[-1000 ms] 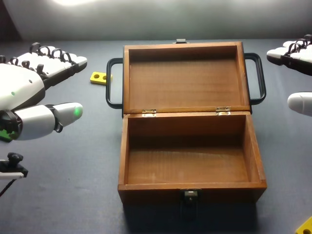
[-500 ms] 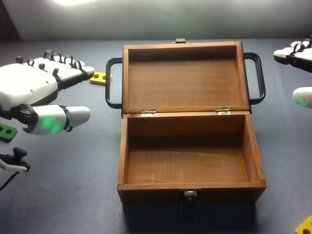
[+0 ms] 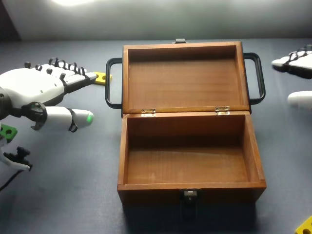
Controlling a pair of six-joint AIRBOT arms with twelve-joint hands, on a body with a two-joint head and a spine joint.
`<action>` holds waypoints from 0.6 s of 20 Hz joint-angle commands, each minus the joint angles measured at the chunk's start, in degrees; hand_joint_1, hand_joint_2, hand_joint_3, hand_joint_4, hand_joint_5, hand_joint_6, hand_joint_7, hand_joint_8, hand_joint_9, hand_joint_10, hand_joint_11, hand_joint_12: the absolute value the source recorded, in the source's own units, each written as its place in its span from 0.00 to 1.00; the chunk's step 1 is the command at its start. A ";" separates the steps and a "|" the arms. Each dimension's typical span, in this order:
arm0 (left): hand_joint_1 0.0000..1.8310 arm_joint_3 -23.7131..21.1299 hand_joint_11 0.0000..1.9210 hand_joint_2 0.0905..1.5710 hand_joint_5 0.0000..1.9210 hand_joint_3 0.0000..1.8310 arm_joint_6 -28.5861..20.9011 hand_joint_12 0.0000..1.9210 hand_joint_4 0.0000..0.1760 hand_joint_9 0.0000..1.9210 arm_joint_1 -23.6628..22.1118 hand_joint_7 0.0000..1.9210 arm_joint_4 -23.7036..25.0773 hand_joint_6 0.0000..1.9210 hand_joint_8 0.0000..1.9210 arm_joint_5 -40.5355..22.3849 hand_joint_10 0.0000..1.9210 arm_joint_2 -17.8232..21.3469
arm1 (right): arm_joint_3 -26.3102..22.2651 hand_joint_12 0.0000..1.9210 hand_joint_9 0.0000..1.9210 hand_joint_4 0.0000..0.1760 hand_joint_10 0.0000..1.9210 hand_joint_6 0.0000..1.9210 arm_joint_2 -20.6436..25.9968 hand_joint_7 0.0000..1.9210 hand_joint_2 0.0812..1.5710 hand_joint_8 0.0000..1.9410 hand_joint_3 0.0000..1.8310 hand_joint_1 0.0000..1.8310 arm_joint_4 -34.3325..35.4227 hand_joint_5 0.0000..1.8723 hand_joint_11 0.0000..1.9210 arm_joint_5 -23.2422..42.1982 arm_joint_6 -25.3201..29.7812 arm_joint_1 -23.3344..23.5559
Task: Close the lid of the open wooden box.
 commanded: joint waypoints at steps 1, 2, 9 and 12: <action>0.00 0.50 0.05 0.82 0.01 0.00 -0.04 0.02 0.00 0.02 -0.81 0.00 -0.30 0.00 0.00 -4.72 0.00 -0.51 | 0.72 0.01 0.03 0.00 0.00 0.00 -0.28 0.05 0.92 0.00 0.00 0.00 0.75 0.05 0.06 4.25 0.27 1.09; 0.00 0.76 0.05 0.82 0.00 0.00 -0.04 0.02 0.00 0.02 -1.07 0.00 -0.15 0.00 0.00 -4.39 0.00 -0.85 | 0.99 0.01 0.04 0.00 0.00 0.00 -0.68 0.05 0.92 0.00 0.00 0.00 0.05 0.05 0.07 3.50 0.27 1.60; 0.00 1.39 0.04 0.76 0.00 0.00 -0.02 0.01 0.00 0.01 -2.85 0.00 2.21 0.00 0.00 -2.96 0.00 -2.58 | 2.20 0.01 0.04 0.00 0.00 0.00 -3.10 0.06 0.93 0.00 0.00 0.03 -5.25 0.06 0.07 -0.75 0.28 4.35; 0.00 1.51 0.04 0.79 0.01 0.01 -0.01 0.01 0.00 0.02 -3.33 0.01 3.16 0.00 0.00 -2.25 0.00 -3.03 | 2.50 0.00 0.03 0.00 0.00 0.00 -3.71 0.06 0.93 0.00 0.00 0.03 -6.02 0.06 0.06 -1.10 0.77 4.44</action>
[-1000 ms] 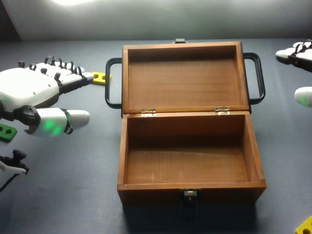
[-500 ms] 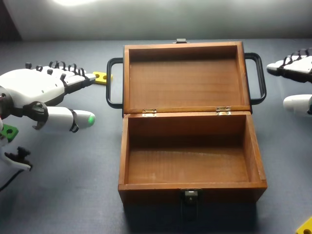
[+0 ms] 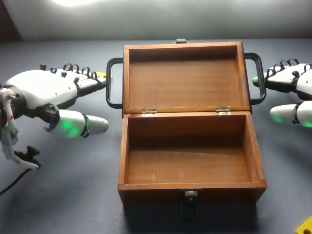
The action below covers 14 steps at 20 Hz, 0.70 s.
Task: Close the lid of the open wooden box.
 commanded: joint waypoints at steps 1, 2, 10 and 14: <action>0.00 0.15 0.03 0.81 0.01 0.01 -0.21 0.01 0.00 0.02 -1.04 0.01 0.23 0.00 0.00 -5.62 0.00 -0.68 | 0.42 0.00 0.03 0.00 0.00 0.00 -0.20 0.05 0.93 0.00 0.00 0.02 1.02 0.06 0.05 5.54 0.30 1.06; 0.00 0.15 0.02 0.83 0.02 0.01 -0.21 0.00 0.00 0.02 -1.13 0.02 0.38 0.00 0.00 -5.59 0.00 -0.78 | 0.44 0.00 0.02 0.00 0.00 0.00 -0.33 0.05 0.94 0.00 0.00 0.02 0.83 0.05 0.04 5.50 0.32 1.16; 0.00 1.94 0.04 0.82 0.01 0.00 -0.20 0.01 0.00 0.03 -3.15 0.02 1.54 0.00 0.00 -3.02 0.00 -3.10 | 0.48 0.01 0.03 0.00 0.00 0.00 -1.16 0.06 0.93 0.00 0.00 0.00 0.53 0.06 0.06 5.39 0.35 1.65; 0.01 2.55 0.03 0.83 0.03 0.00 -0.20 0.00 0.00 0.02 -4.13 0.02 2.35 0.00 0.00 -2.24 0.00 -4.07 | 0.59 0.00 0.02 0.00 0.00 0.00 -1.49 0.04 0.92 0.00 0.00 0.00 0.53 0.04 0.05 5.40 0.42 1.80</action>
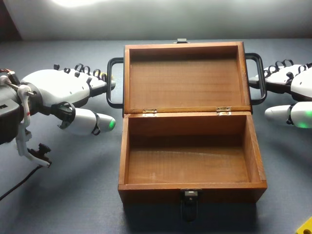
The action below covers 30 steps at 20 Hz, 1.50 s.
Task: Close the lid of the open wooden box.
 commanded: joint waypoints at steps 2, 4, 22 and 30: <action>0.00 -0.15 0.03 0.82 0.02 0.00 -0.30 0.00 0.00 0.02 -1.18 0.02 0.32 0.00 0.00 -7.49 0.00 -0.38 | -0.08 0.00 0.02 0.00 0.00 0.00 -0.29 0.05 0.92 0.00 0.00 0.00 0.92 0.04 0.05 6.28 0.40 1.08; 0.00 -1.08 0.04 0.82 0.02 0.00 -0.33 0.00 0.00 0.02 -1.18 0.02 0.34 0.00 0.00 -8.50 0.00 0.60 | -0.40 0.00 0.01 0.00 0.00 0.00 -0.20 0.04 0.92 0.00 0.00 0.00 0.51 0.03 0.04 6.95 0.91 1.08; 0.00 -7.97 0.05 0.89 0.01 0.00 -4.73 0.01 0.00 0.04 1.29 0.04 2.92 0.00 0.00 -20.08 0.00 6.81 | -5.42 0.00 0.03 0.00 0.00 0.00 3.34 0.07 0.93 0.00 0.00 0.03 -0.14 0.06 0.06 14.91 4.07 1.08; 0.00 -10.89 0.04 0.89 0.02 0.00 -5.93 0.01 0.00 0.05 4.11 0.04 2.96 0.00 0.00 -24.49 0.00 9.73 | -8.35 0.00 0.03 0.00 0.00 0.00 5.86 0.07 0.93 0.00 0.00 0.06 -1.51 0.06 0.06 17.19 4.09 0.66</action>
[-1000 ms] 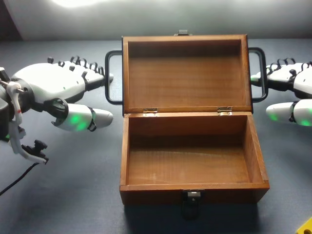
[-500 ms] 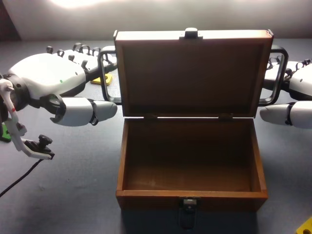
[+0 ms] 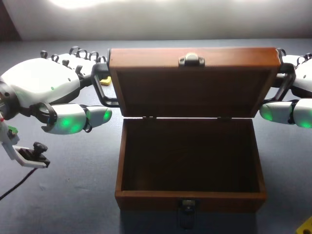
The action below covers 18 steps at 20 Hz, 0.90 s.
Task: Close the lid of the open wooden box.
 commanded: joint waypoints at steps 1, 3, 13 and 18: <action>0.00 -0.21 0.04 0.88 0.03 0.00 -0.41 0.01 0.00 0.05 -0.25 0.04 -0.18 0.01 0.00 -7.58 0.00 0.58 | -0.41 0.00 0.03 0.00 0.00 0.00 0.41 0.07 0.93 0.00 0.00 0.08 1.17 0.06 0.06 7.68 0.46 0.23; 0.00 -0.74 0.06 0.89 0.05 0.00 -0.70 0.02 0.00 0.06 0.29 0.05 -0.18 0.00 0.00 -8.39 0.00 1.10 | -1.31 0.00 0.01 0.00 0.00 0.00 1.23 0.06 0.92 0.00 0.00 0.11 1.08 0.05 0.04 8.68 0.66 -0.63; 0.00 -4.40 0.04 0.85 0.04 0.00 -2.09 0.02 0.00 0.04 3.97 0.04 -0.18 0.00 0.00 -14.28 0.00 4.12 | -5.22 0.00 0.00 0.00 0.00 0.00 3.68 0.02 0.82 0.00 0.00 0.18 1.23 0.03 0.04 13.87 1.60 -4.62; 0.00 -4.95 0.07 0.87 0.05 0.00 -2.36 0.04 0.00 0.09 4.80 0.08 -0.18 0.00 0.00 -14.23 0.01 4.26 | -5.95 0.01 0.00 0.28 0.00 0.00 3.89 0.01 0.75 0.00 0.00 0.26 2.51 0.01 0.05 15.25 1.86 -6.62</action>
